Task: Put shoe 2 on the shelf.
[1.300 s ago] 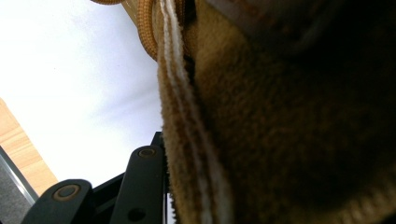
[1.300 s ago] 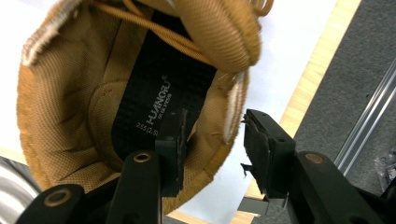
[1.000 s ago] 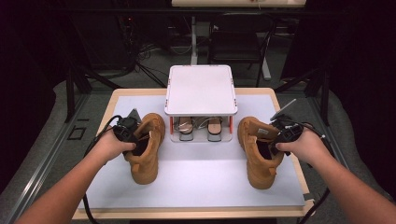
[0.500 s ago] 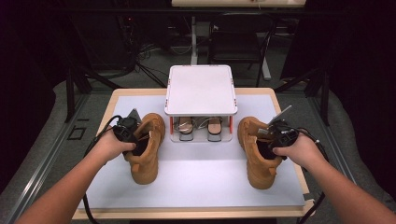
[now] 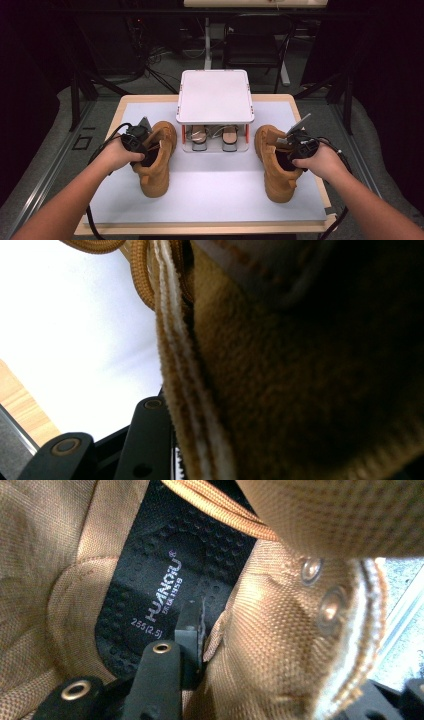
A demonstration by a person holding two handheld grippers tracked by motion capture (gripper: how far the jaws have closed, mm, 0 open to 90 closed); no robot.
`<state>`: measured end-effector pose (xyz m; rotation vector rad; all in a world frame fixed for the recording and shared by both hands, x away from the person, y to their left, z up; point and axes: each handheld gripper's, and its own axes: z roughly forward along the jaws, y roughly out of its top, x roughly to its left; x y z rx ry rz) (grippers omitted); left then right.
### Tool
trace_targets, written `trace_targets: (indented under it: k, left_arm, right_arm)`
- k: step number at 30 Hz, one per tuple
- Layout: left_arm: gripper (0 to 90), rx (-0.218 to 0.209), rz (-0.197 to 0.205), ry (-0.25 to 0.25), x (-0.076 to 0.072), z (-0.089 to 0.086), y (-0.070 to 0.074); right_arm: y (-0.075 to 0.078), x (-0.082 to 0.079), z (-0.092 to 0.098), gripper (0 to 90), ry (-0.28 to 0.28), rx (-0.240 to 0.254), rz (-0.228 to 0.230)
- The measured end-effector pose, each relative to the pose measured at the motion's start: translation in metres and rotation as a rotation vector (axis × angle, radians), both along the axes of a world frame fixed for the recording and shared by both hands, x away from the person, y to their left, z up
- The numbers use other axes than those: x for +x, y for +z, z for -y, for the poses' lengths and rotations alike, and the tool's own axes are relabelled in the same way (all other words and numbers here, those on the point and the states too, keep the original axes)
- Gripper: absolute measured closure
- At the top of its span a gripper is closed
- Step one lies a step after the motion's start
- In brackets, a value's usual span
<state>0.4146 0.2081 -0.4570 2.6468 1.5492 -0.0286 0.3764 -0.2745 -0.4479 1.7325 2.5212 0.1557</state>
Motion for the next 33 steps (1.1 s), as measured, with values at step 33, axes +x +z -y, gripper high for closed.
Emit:
trace_targets:
  k: [33]
  left_arm:
    - [72.2,0.012,0.051,0.040,-0.0052,0.0024,-0.0015]
  right_arm:
    - [-0.0031,-0.0038,-0.0022,71.1,0.025,-0.021,0.026]
